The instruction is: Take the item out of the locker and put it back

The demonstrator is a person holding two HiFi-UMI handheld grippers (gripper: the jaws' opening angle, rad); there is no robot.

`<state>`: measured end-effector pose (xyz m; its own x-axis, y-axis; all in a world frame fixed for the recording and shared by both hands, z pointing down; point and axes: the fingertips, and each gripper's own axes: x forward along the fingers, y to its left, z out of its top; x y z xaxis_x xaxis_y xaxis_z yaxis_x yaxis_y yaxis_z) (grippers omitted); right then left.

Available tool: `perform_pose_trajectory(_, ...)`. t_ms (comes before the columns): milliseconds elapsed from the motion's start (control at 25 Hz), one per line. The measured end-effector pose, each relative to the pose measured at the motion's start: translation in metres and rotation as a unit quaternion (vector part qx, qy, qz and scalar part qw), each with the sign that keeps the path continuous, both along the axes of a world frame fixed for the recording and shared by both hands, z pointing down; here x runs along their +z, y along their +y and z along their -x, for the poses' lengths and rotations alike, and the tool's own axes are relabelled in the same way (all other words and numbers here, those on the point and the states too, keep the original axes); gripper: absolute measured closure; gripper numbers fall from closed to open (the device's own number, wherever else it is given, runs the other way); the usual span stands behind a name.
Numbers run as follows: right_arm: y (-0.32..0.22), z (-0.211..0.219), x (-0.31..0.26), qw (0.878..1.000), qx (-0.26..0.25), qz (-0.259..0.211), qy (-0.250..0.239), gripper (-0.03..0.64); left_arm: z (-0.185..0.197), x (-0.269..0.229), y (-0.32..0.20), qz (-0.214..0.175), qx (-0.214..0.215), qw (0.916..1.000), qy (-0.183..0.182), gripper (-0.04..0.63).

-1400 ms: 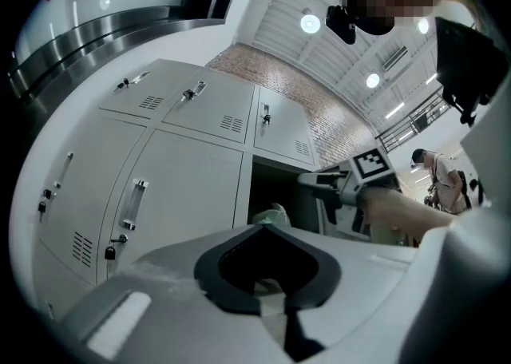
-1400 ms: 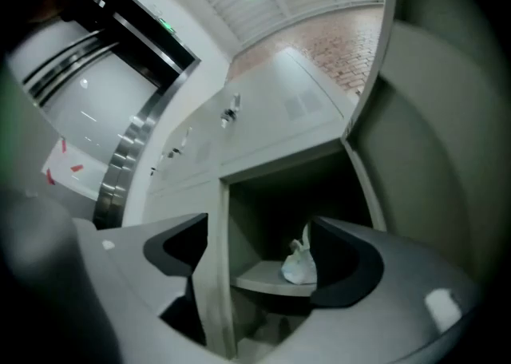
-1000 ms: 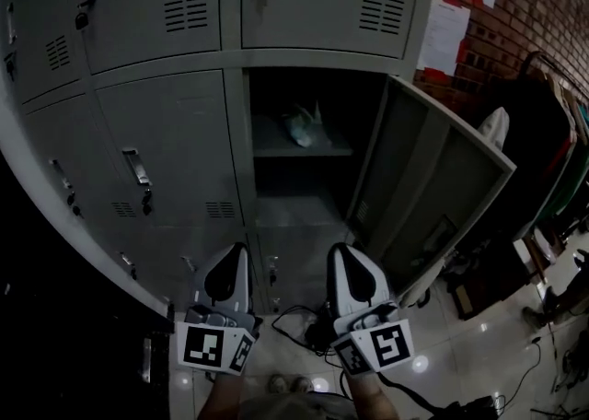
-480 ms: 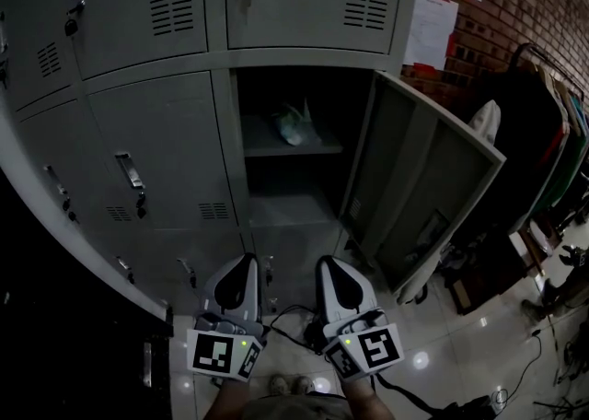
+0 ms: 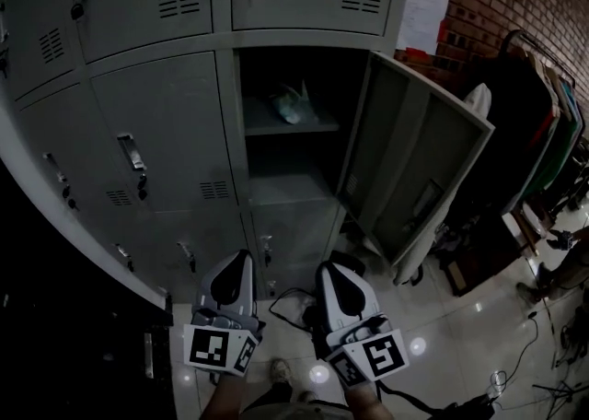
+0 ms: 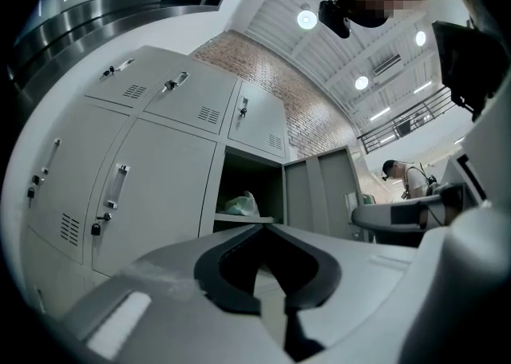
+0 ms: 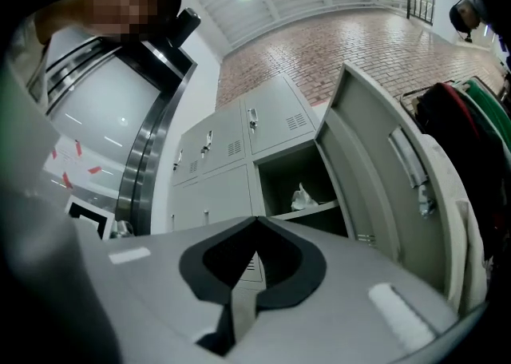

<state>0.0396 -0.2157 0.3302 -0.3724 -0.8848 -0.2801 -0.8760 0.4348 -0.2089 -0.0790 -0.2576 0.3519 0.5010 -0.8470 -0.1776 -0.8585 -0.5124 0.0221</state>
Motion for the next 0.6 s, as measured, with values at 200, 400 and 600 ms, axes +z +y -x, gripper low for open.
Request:
perform_pose_trajectory(200,0.073,-0.025,0.018,1.0,0.013,0.01,-0.002,0.615,-0.024,0.016,0.07,0.007,0.011,0.9999,0.005,0.589)
perform_pose_trajectory(400,0.158,-0.04,0.033,1.0,0.01,0.023,-0.003,0.615,-0.039,0.033,0.165,0.022,0.002,0.9997,0.007,0.589)
perform_pose_trajectory(600,0.214,-0.033,0.026,1.0,-0.016,0.027,-0.001,0.615,-0.035,0.019,0.232,0.019,-0.021,0.9996,0.006,0.589)
